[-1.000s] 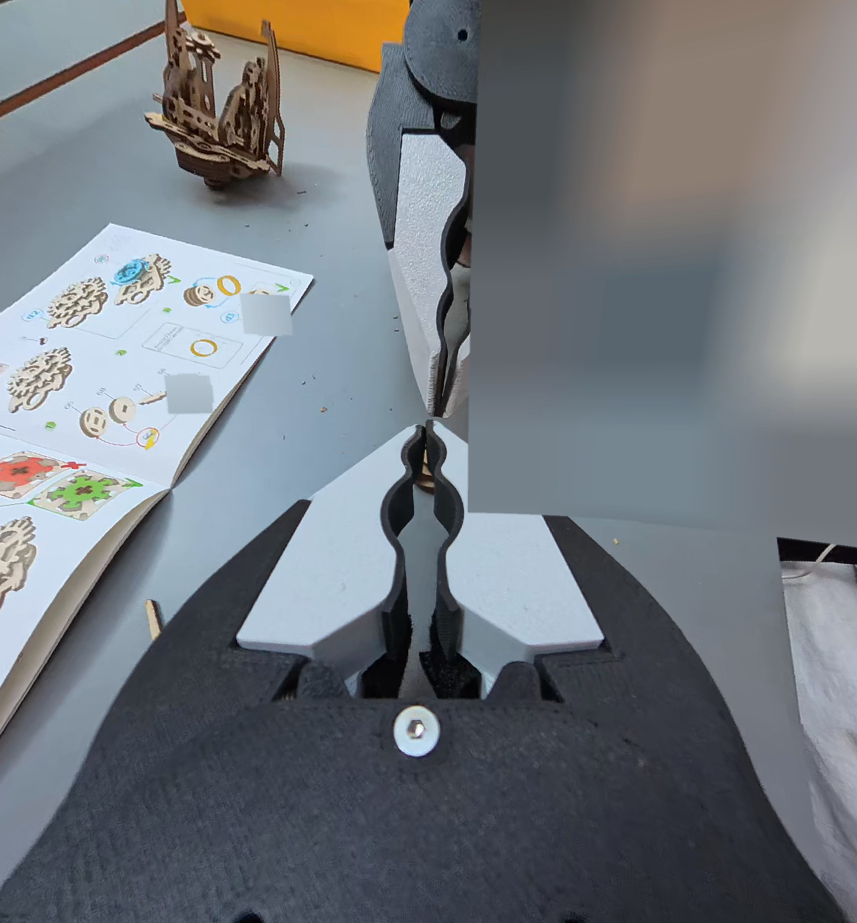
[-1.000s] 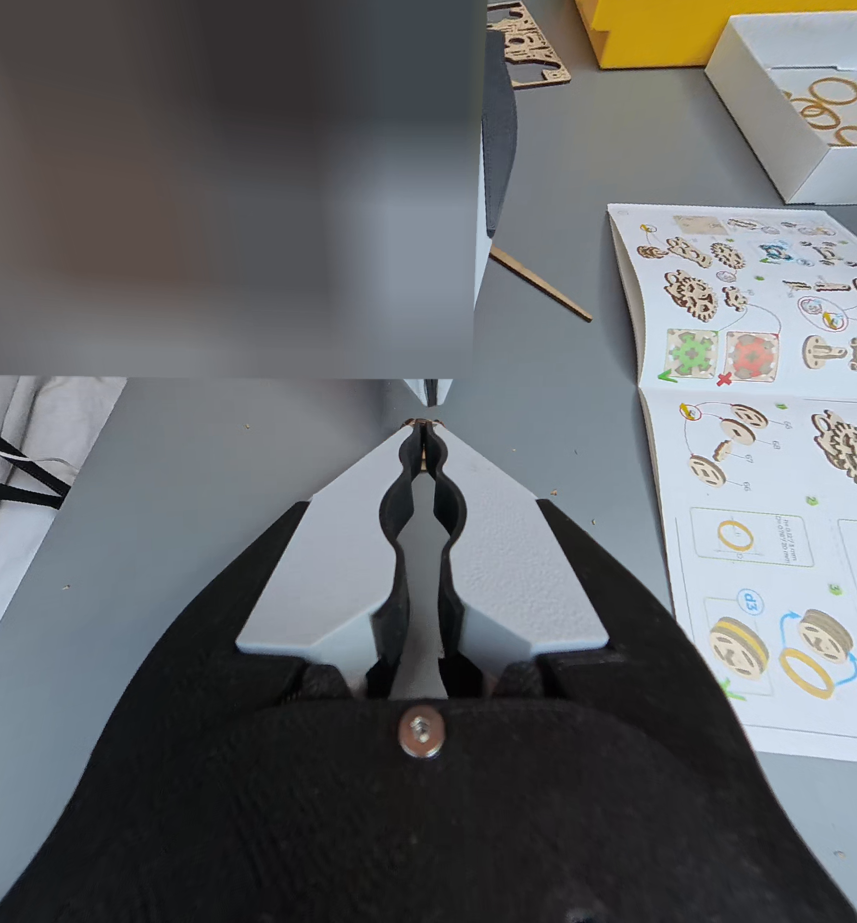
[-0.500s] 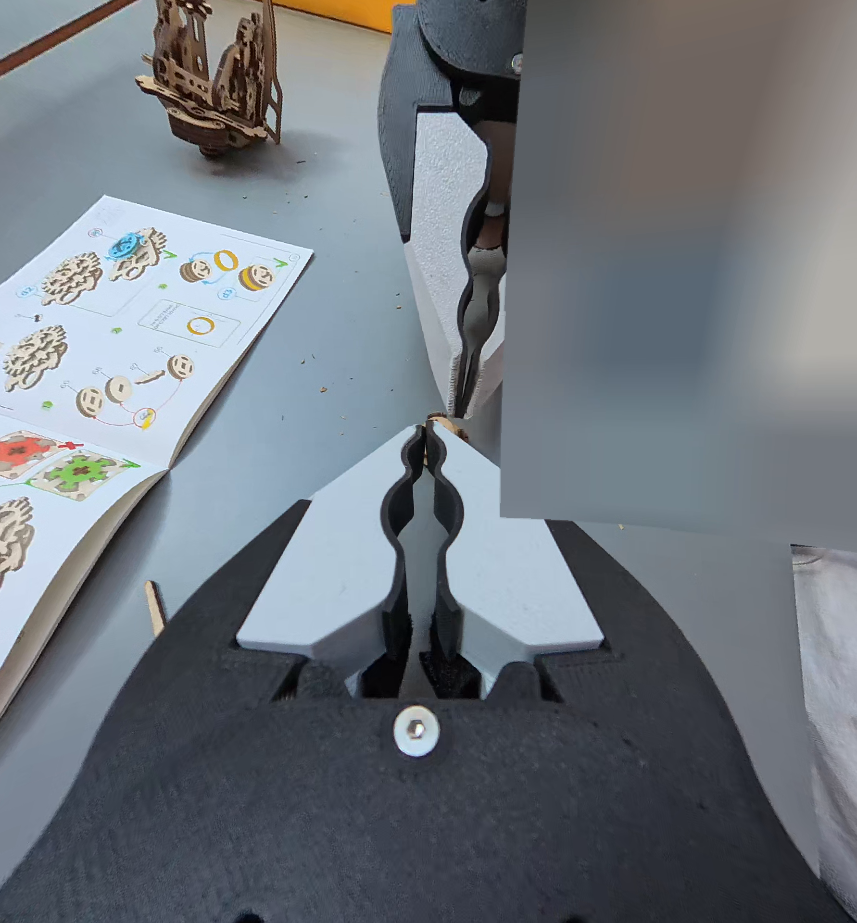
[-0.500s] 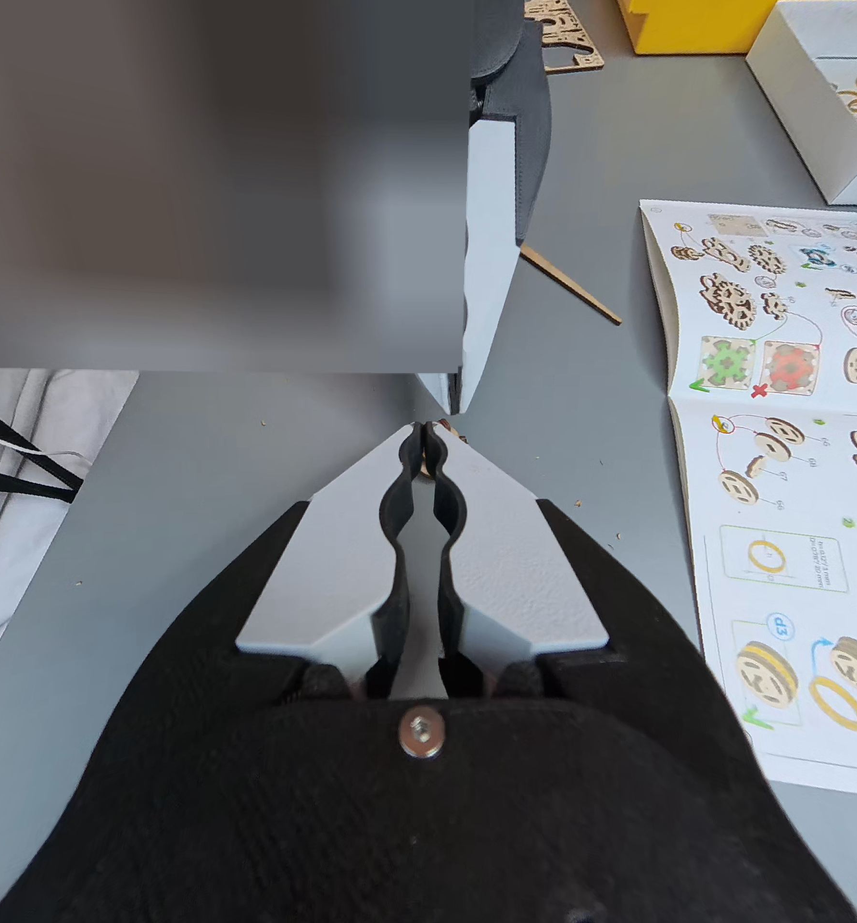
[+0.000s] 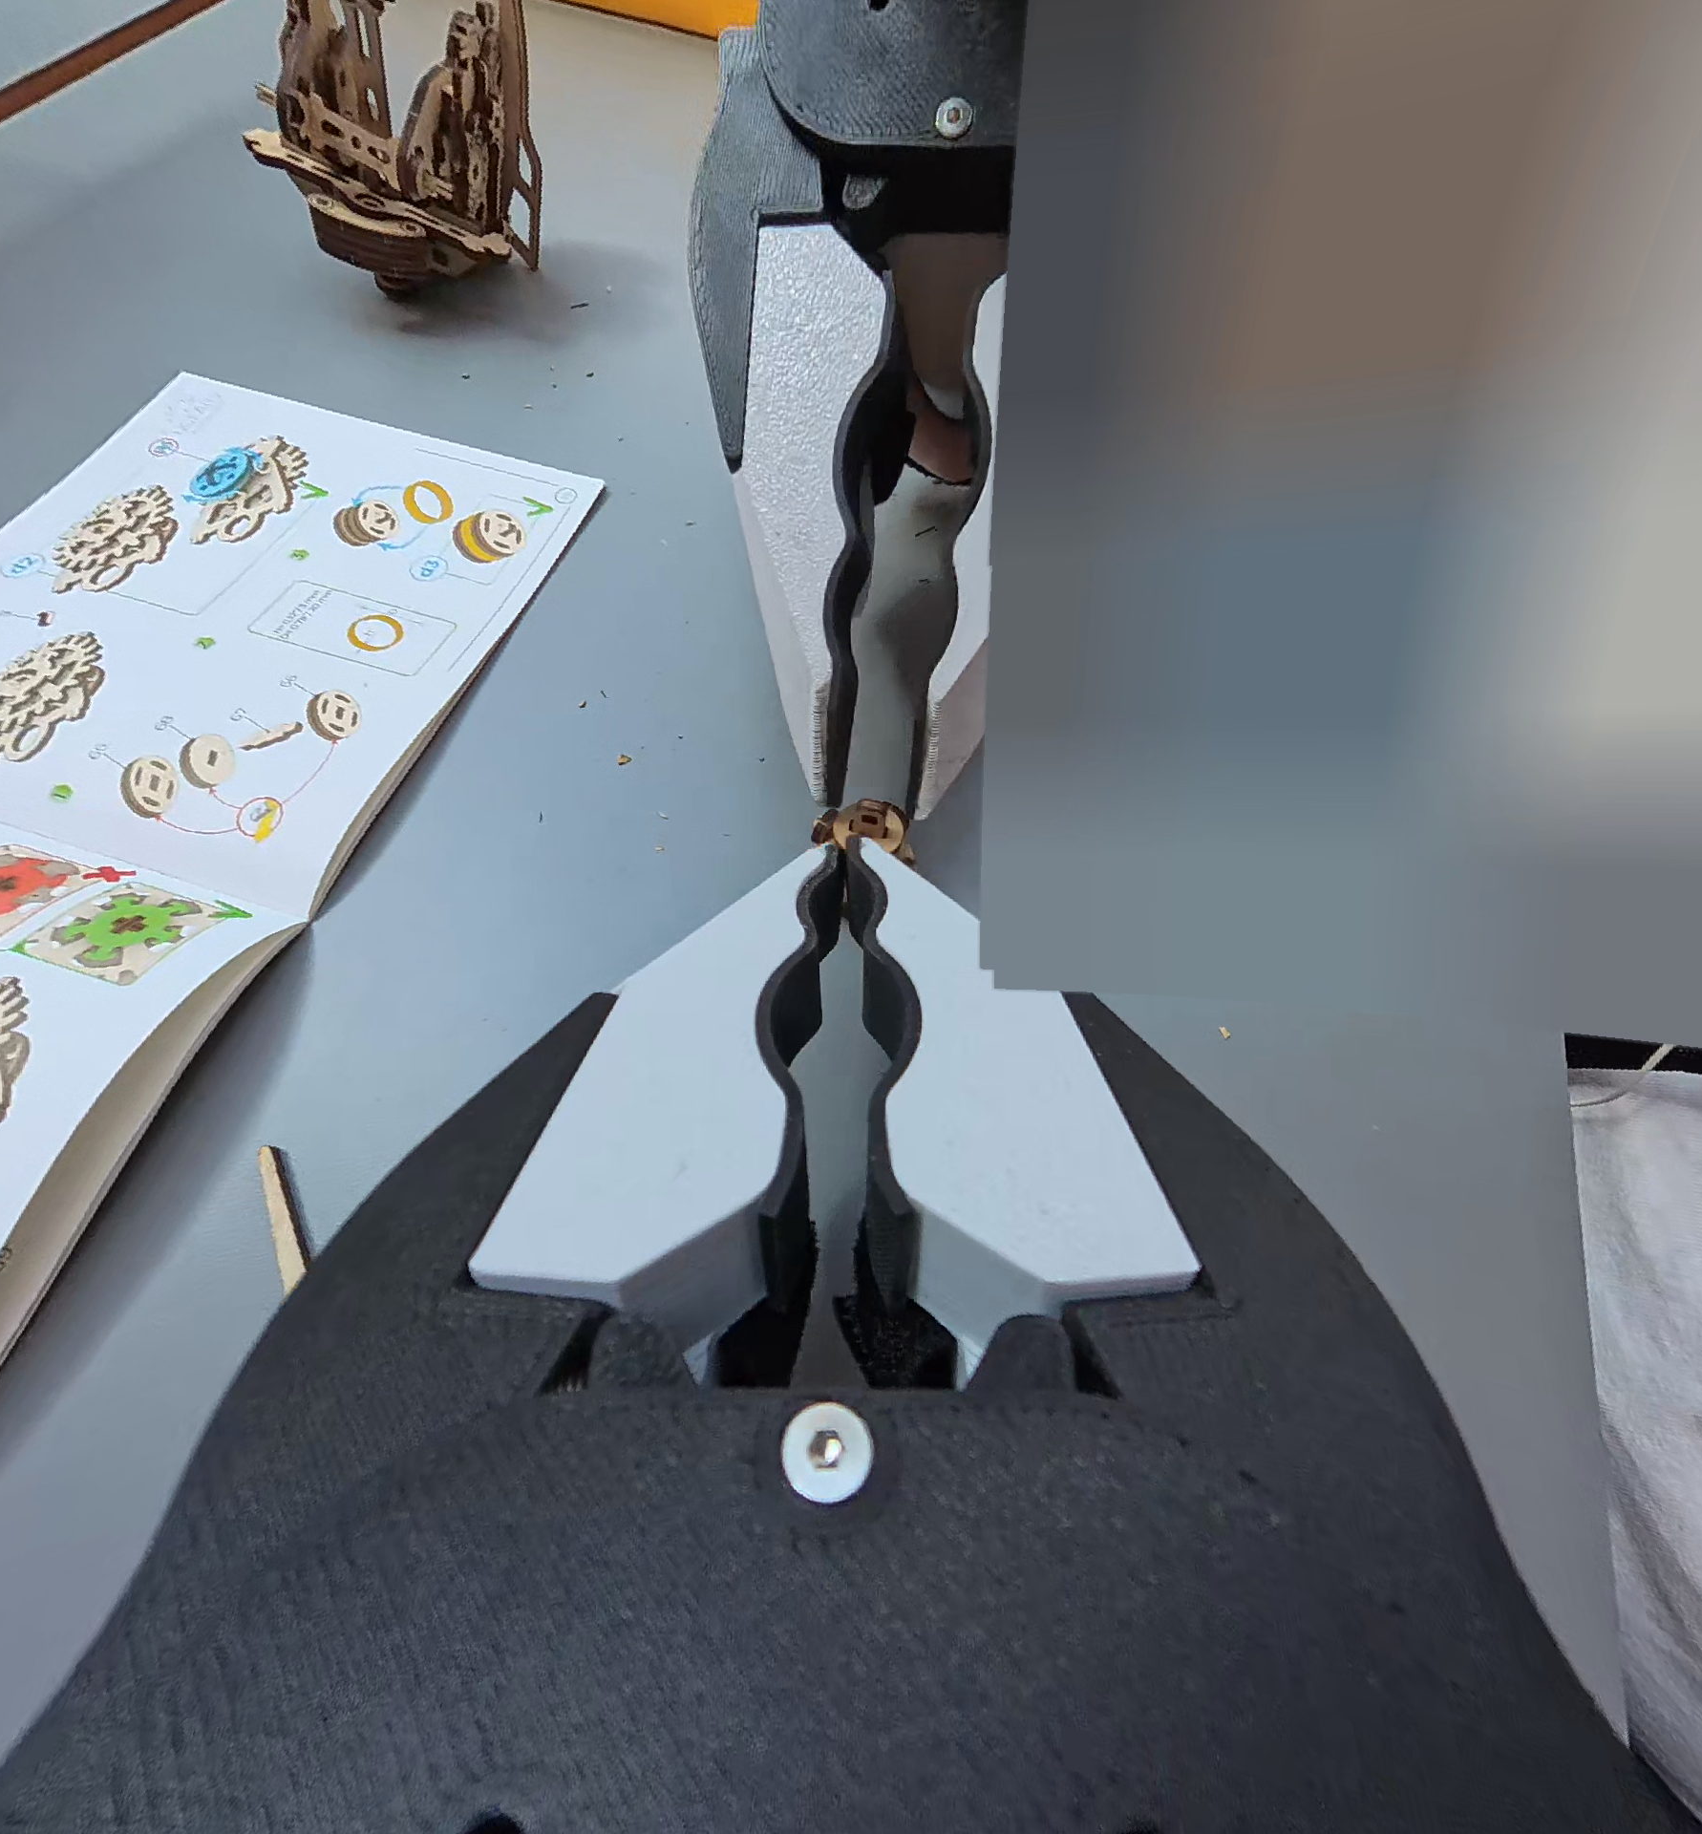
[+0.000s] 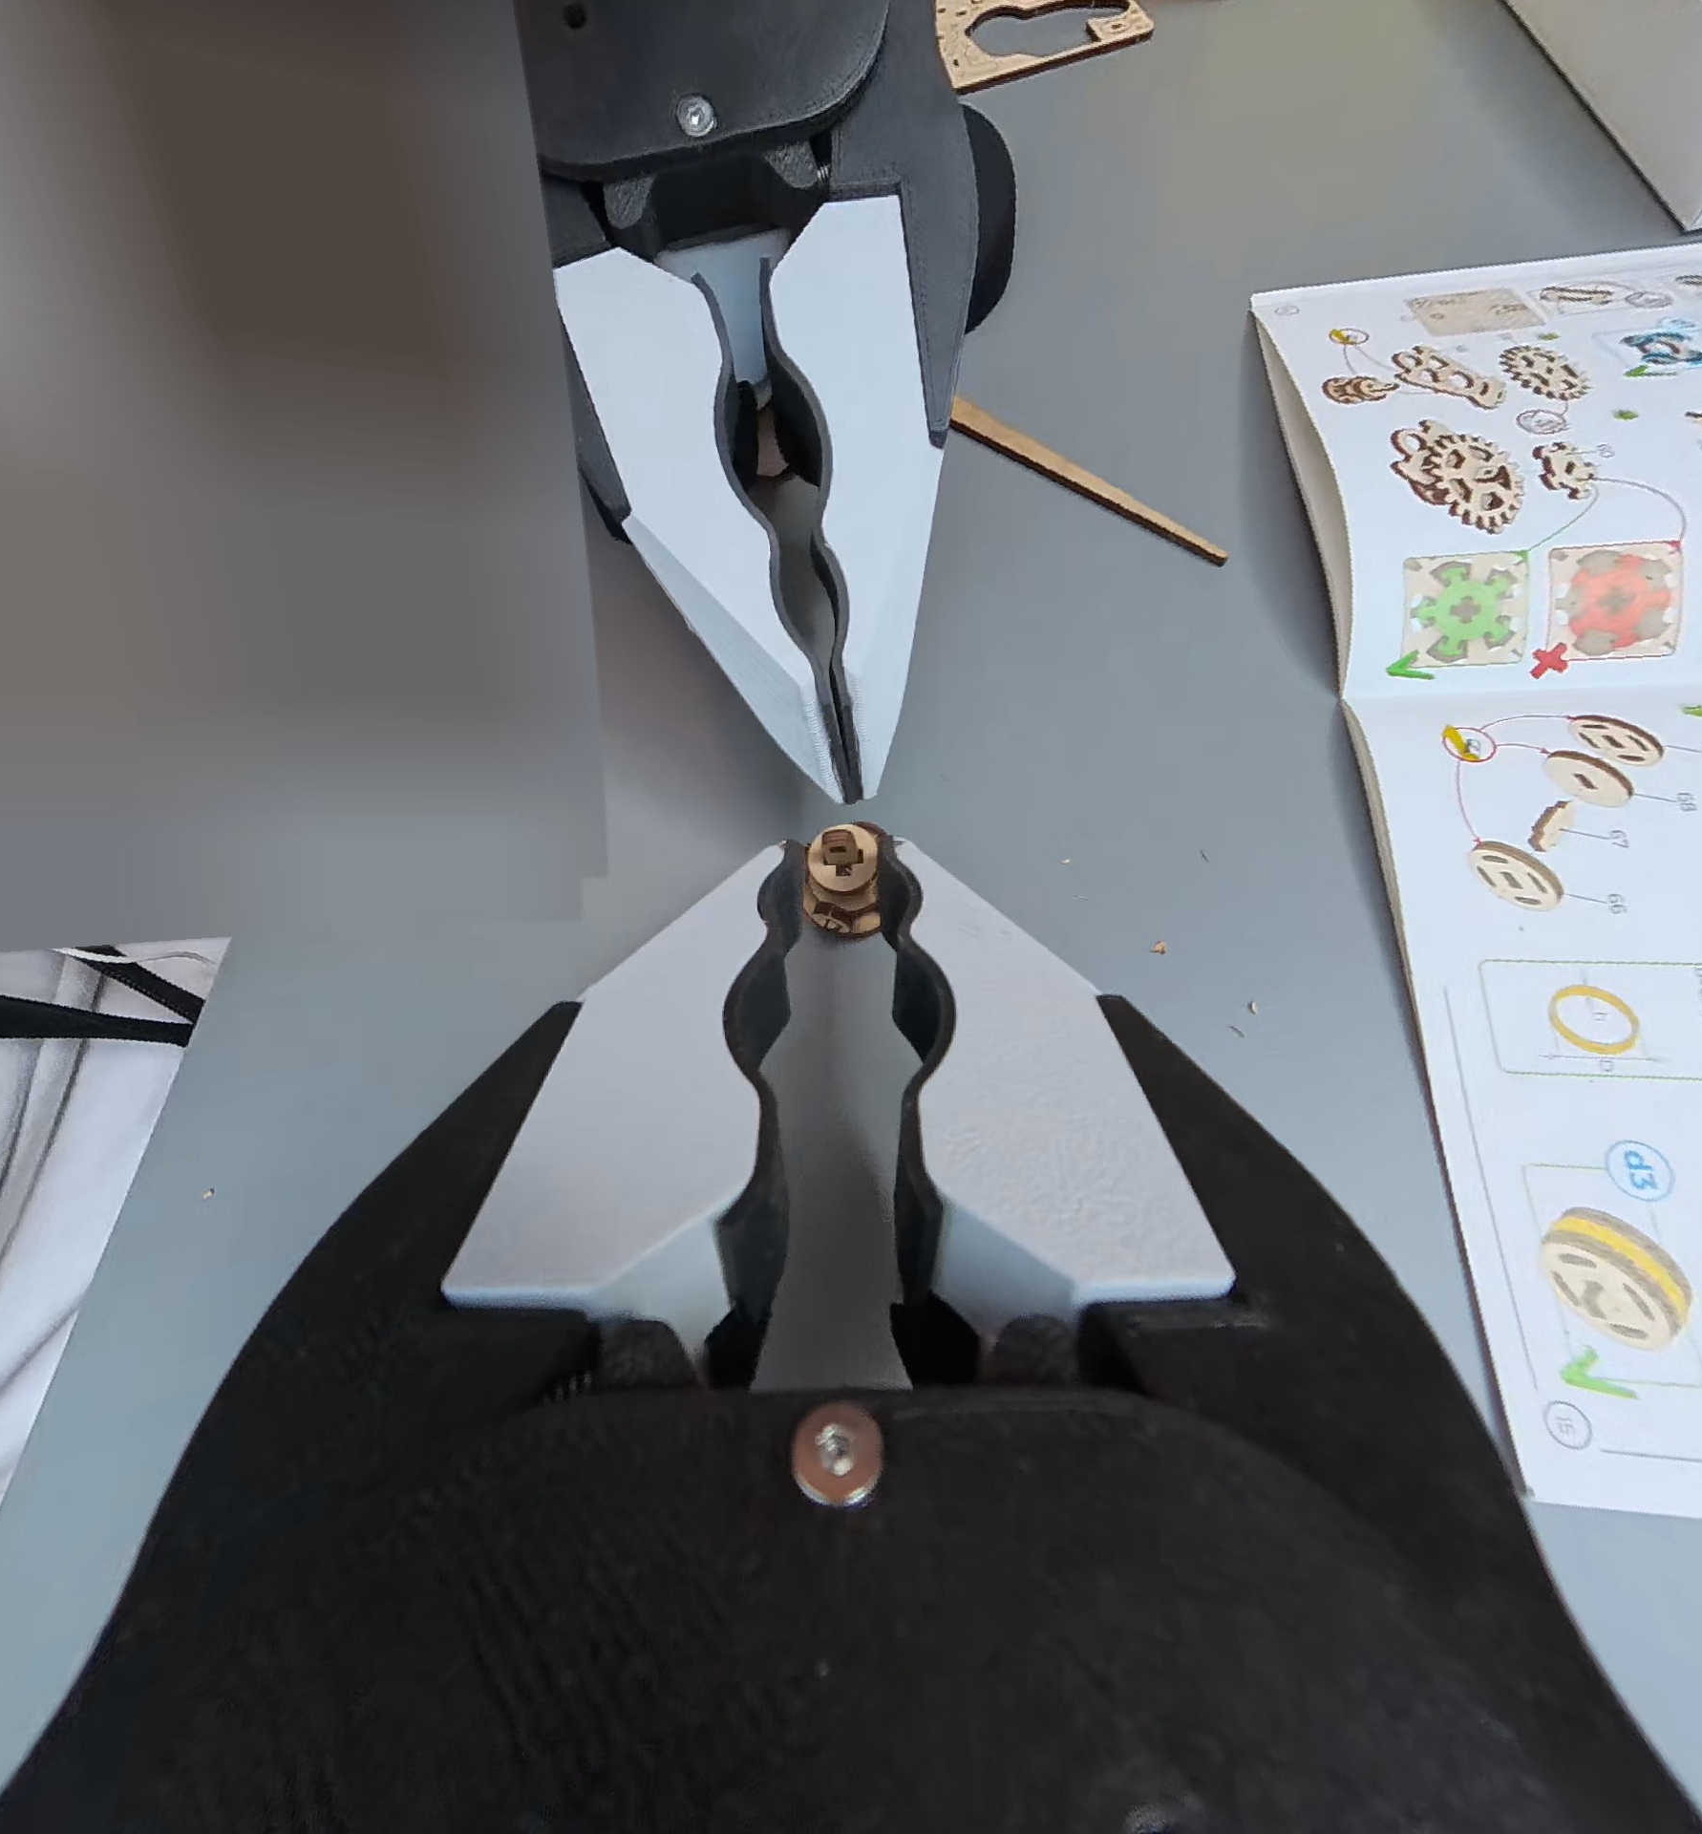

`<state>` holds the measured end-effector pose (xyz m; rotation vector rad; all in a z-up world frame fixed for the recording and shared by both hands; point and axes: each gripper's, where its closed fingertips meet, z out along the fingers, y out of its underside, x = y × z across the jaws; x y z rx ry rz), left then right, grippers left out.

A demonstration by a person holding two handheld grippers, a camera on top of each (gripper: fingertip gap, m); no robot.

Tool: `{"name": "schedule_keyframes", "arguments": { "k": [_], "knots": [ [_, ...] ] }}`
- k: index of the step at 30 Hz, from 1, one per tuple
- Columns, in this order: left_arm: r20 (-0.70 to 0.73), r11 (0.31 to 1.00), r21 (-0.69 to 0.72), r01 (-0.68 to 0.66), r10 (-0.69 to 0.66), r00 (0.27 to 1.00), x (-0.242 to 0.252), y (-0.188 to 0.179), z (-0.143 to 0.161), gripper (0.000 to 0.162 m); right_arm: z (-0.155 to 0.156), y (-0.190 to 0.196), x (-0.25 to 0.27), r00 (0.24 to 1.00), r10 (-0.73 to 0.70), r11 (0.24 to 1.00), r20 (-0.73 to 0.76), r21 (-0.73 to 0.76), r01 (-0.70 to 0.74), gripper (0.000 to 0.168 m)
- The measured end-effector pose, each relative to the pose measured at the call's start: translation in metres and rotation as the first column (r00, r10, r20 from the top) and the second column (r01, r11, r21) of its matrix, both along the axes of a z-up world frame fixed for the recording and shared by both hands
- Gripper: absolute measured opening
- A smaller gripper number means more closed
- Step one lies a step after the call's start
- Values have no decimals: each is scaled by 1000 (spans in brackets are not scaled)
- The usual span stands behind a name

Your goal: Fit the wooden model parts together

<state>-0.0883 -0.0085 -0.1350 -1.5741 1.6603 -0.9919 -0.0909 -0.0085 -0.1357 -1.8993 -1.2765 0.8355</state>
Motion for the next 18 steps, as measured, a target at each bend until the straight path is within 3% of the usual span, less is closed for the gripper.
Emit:
{"name": "schedule_keyframes", "arguments": {
  "k": [7,12,16,18],
  "knots": [
    [-84,999,49,14,-9,996,1,-3,-14,0,0,3,-4,999,-53,998,5,-44,53,7],
    [-82,998,56,-8,12,997,2,0,-14,0,0,1,0,998,-35,999,46,21,34,6],
    [-19,999,21,-43,43,999,1,5,-3,4,22,4,2,991,-55,997,-123,-53,49,6],
    [53,998,-34,-62,64,997,2,7,9,22,45,8,5,954,-90,990,-287,-131,54,6]
  ]
}}
